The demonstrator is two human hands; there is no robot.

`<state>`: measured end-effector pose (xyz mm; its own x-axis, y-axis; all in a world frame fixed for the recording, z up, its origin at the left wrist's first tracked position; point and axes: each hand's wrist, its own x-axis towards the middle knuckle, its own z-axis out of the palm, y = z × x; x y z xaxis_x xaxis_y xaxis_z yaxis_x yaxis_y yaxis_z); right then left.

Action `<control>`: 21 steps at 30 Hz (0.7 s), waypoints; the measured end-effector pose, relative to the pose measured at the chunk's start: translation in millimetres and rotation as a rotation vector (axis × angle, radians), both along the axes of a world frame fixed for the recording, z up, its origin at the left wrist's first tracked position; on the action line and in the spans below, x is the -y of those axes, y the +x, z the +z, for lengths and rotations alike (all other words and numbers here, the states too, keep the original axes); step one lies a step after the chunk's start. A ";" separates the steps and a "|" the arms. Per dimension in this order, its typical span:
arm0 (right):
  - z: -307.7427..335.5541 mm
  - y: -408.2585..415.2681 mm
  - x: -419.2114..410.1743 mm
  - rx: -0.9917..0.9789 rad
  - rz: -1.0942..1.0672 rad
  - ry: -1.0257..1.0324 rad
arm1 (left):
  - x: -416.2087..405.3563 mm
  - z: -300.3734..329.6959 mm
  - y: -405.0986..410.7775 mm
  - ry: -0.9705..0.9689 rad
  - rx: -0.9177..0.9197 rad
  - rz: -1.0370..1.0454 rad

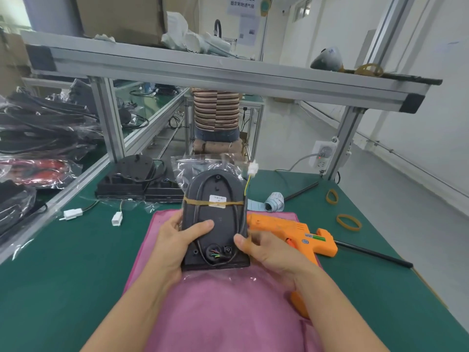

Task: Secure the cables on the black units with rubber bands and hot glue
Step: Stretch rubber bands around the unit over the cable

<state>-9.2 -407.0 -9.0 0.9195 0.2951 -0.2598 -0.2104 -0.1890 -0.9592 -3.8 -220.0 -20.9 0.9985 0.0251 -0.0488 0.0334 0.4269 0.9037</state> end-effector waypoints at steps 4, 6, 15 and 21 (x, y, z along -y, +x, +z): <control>1.3 -0.8 -4.8 -0.098 -0.024 0.170 | 0.3 4.1 2.4 0.029 -0.075 -0.041; -1.8 -0.6 -7.3 -0.102 -0.096 0.232 | 0.0 4.8 3.2 0.051 -0.076 -0.081; -7.3 -2.9 -14.3 -0.130 -0.266 0.353 | -8.8 -2.3 -14.3 0.285 0.140 -0.271; -2.1 -0.4 -14.3 -0.098 -0.245 0.278 | -7.9 -1.9 -17.2 0.218 0.121 -0.244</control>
<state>-9.7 -392.8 -11.2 0.9463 0.1409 -0.2908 -0.3102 0.1430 -0.9399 -21.0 -212.2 -22.8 0.9745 -0.2184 0.0507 -0.0024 0.2159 0.9764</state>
